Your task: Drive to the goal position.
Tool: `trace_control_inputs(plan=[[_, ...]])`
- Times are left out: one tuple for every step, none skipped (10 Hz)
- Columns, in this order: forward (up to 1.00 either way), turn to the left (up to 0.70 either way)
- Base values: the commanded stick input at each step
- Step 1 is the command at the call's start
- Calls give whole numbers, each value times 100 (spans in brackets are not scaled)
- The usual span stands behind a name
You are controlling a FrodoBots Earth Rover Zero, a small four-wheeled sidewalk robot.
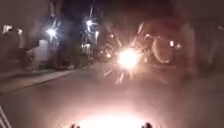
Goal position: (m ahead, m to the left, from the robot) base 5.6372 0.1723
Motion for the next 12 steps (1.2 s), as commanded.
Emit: trace_control_inputs(plan=[[70, 0], [70, 0], [70, 0], [70, 0], [70, 0], [70, 0], [70, 0], [70, 0], [70, 0], [70, 0], [70, 0], [70, 0]])
